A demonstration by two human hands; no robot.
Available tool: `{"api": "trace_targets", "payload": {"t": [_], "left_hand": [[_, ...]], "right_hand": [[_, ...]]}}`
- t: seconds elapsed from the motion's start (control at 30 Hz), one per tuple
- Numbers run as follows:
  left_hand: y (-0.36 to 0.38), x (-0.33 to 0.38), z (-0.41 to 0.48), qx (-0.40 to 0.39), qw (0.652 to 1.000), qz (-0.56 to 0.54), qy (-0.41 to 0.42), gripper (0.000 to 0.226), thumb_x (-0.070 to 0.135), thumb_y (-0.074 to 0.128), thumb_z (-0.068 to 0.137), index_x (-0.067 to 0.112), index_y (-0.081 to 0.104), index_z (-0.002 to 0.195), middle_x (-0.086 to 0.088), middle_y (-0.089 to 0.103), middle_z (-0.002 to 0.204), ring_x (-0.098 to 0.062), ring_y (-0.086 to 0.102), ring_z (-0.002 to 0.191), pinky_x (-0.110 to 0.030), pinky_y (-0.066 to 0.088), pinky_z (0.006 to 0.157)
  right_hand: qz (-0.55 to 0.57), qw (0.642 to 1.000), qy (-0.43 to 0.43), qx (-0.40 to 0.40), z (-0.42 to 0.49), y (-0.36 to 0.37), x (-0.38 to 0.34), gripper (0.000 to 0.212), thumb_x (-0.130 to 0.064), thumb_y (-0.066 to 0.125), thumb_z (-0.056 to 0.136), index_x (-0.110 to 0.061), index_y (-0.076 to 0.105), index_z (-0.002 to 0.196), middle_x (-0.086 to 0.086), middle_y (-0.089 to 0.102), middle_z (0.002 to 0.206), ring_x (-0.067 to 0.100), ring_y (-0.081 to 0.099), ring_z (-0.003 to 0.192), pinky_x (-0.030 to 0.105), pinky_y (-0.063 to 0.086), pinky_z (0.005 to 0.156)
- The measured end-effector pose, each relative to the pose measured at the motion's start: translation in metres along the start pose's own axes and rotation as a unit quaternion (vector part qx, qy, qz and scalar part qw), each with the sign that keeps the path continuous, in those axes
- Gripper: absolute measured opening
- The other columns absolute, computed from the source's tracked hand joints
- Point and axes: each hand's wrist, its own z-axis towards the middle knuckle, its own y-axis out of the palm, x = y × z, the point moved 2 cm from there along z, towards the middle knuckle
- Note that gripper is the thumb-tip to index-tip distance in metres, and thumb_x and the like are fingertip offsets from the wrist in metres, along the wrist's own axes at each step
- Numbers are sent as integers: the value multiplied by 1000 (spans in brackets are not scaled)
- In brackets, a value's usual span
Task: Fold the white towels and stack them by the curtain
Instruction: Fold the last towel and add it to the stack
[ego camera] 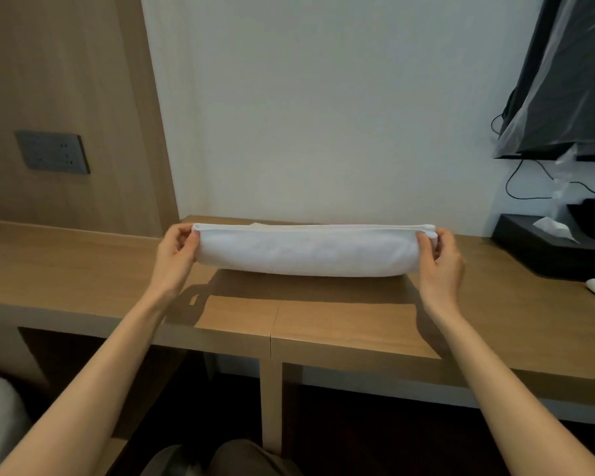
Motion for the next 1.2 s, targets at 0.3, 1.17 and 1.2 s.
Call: {"api": "trace_targets", "payload": {"t": [0.3,1.17,1.2], "left_hand": [[35,6,66,48,987,153,-23,29,25,42,101,6,55,120,-3,56,110,-21,51,101,-31,38,83],[112,-96,164,-210,893,395,-52,23,27,37,102,10,45,88,-6,54,83,-24,48,79,-32,31,65],[114,-99,164,-202,890,405,-55,23,27,37,102,10,45,89,-9,56,87,-25,49,82,-32,32,68]], "right_hand": [[-105,994,24,-1,60,40,7,21,-27,47,98,-9,57,98,9,62,94,26,55,86,30,31,65],[-271,918,160,-240,124,98,109,19,-19,52,89,-2,62,86,11,64,85,30,59,84,34,45,69],[-270,919,164,-235,124,100,111,21,-18,53,89,-1,63,85,12,65,85,31,59,84,34,45,69]]}}
